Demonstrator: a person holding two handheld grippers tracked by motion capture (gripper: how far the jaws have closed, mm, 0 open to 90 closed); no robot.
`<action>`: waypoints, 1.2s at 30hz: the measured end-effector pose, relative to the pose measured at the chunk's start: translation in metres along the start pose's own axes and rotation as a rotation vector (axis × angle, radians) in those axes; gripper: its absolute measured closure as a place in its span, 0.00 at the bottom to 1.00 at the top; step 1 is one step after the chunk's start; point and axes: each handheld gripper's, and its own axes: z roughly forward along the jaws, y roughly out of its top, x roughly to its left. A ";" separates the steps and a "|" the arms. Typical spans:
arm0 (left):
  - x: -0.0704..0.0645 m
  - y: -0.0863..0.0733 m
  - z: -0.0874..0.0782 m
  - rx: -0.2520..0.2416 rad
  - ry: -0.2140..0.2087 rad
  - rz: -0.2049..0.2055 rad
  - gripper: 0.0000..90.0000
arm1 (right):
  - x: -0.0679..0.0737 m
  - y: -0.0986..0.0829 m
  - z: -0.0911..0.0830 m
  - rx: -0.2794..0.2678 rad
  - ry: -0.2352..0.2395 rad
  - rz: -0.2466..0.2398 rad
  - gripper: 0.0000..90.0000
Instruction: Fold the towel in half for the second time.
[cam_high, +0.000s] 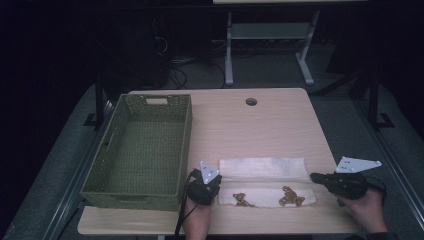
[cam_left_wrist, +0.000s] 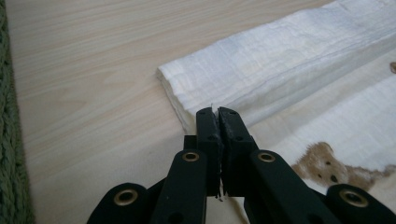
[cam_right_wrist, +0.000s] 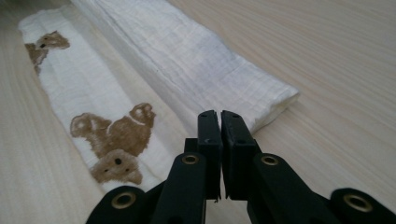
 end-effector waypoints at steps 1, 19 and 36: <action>-0.001 -0.001 -0.001 -0.005 -0.005 -0.006 0.97 | 0.001 -0.001 0.000 -0.002 0.007 0.001 0.96; -0.010 -0.019 -0.021 0.004 -0.062 0.003 0.97 | 0.025 -0.024 -0.009 0.038 0.045 -0.021 0.96; -0.012 -0.018 -0.042 -0.023 -0.105 0.021 0.97 | 0.031 -0.026 -0.029 -0.031 0.060 -0.016 0.96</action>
